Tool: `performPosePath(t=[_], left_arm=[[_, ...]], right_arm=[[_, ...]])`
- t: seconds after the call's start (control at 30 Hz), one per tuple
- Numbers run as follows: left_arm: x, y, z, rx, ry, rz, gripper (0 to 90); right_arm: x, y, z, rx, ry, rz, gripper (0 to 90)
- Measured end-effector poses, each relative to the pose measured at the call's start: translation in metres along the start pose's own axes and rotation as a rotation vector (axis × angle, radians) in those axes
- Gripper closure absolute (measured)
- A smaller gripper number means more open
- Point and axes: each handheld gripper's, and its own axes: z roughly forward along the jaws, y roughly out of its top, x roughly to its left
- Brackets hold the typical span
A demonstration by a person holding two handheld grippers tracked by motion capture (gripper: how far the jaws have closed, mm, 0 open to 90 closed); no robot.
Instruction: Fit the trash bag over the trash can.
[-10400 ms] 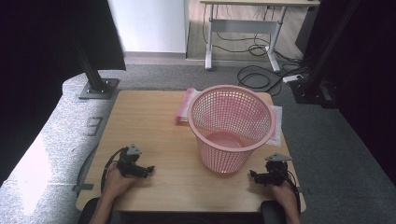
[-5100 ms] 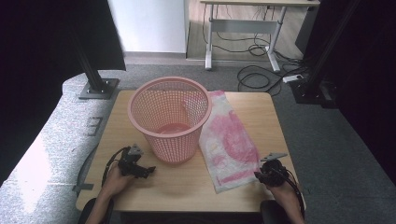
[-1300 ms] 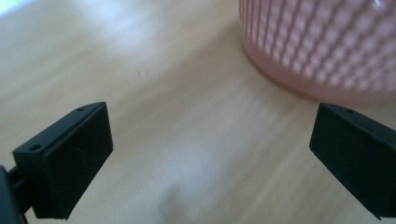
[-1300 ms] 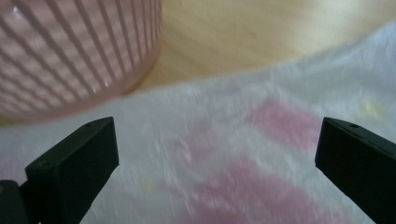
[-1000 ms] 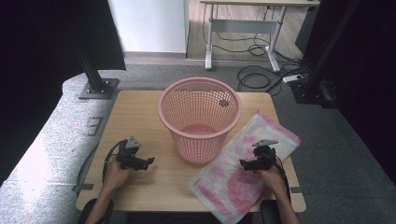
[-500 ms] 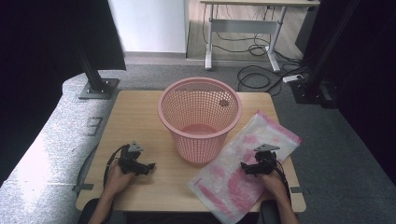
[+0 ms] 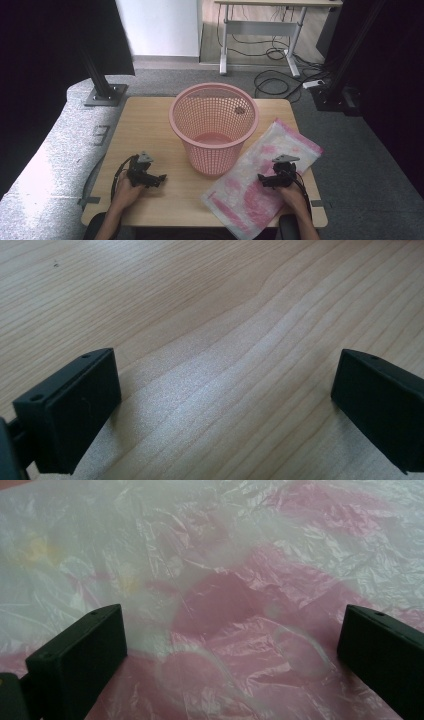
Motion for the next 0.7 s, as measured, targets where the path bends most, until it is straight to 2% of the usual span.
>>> performPosePath(t=[0.2, 0.23, 0.4, 0.47, 0.53, 0.57, 0.6, 0.63, 0.7], left_arm=[[0.0, 0.0, 0.0, -0.001, 0.001, -0.002, 0.0], [0.0, 0.0, 0.0, -0.001, 0.002, -0.002, 0.0], [0.0, 0.0, 0.0, 0.001, 0.003, -0.001, 0.0], [0.0, 0.0, 0.0, 0.001, 0.003, -0.002, 0.0], [0.0, 0.0, 0.0, 0.001, 0.003, -0.002, 0.0], [0.0, 0.0, 0.0, 0.003, 0.003, 0.0, 0.0], [0.0, 0.0, 0.0, 0.003, 0.003, 0.0, 0.0], [0.0, 0.0, 0.0, 0.003, 0.003, 0.0, 0.0], [0.0, 0.0, 0.0, 0.003, 0.003, 0.0, 0.0]], right_arm=[[0.003, 0.008, -0.003, 0.061, 0.005, -0.003, 0.0], [0.009, 0.013, -0.008, 0.083, 0.018, -0.006, 0.0], [0.035, 0.023, -0.023, 0.083, 0.078, -0.095, 0.0], [0.046, 0.025, -0.027, 0.103, 0.108, -0.119, 0.0], [0.051, 0.025, -0.028, 0.114, 0.123, -0.13, 0.0], [0.061, 0.024, -0.029, 0.143, 0.155, -0.148, 0.0], [0.061, 0.024, -0.029, 0.143, 0.155, -0.148, 0.0], [0.073, 0.022, -0.028, 0.172, 0.18, -0.172, 0.0], [0.078, 0.02, -0.028, 0.187, 0.192, -0.18, 0.0]])
